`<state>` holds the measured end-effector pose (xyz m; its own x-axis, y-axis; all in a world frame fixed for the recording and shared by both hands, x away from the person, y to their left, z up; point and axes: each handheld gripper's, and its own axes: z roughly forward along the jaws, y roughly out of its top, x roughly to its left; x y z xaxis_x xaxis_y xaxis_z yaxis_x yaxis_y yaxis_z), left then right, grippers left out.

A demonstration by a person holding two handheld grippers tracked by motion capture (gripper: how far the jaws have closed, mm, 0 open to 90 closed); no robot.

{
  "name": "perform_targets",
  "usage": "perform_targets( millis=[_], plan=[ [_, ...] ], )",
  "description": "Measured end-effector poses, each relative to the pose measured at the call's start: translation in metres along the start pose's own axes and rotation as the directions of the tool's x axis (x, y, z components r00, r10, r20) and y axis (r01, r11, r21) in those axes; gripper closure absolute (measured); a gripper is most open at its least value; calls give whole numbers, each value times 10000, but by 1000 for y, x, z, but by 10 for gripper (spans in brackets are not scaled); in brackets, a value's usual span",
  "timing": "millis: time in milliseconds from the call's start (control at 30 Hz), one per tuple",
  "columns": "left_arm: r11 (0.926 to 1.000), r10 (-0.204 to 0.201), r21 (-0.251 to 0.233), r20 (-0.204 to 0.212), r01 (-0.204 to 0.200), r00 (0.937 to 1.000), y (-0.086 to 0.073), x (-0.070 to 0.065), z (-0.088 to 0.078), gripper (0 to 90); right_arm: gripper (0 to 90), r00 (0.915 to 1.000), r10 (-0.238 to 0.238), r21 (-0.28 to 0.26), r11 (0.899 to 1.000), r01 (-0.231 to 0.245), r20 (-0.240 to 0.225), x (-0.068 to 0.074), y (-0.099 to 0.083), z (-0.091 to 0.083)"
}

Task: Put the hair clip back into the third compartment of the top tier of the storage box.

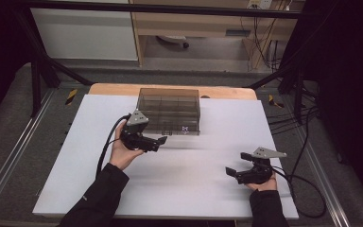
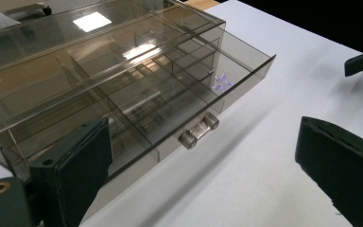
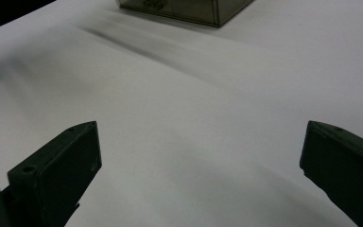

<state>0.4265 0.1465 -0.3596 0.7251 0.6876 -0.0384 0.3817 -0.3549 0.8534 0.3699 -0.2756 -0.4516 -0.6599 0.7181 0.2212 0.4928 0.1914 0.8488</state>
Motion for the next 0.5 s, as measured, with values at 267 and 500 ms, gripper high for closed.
perform_targets(
  millis=[267,500],
  plan=[
    [10000,15,34,40,-15,10000,-9,0,-10,52,2,10000,-15,6,10000,15,8,0,0,0],
    [10000,32,42,184,-33,9998,-19,-2,-14,56,3,10000,-12,9,10000,12,19,0,0,0]
  ],
)
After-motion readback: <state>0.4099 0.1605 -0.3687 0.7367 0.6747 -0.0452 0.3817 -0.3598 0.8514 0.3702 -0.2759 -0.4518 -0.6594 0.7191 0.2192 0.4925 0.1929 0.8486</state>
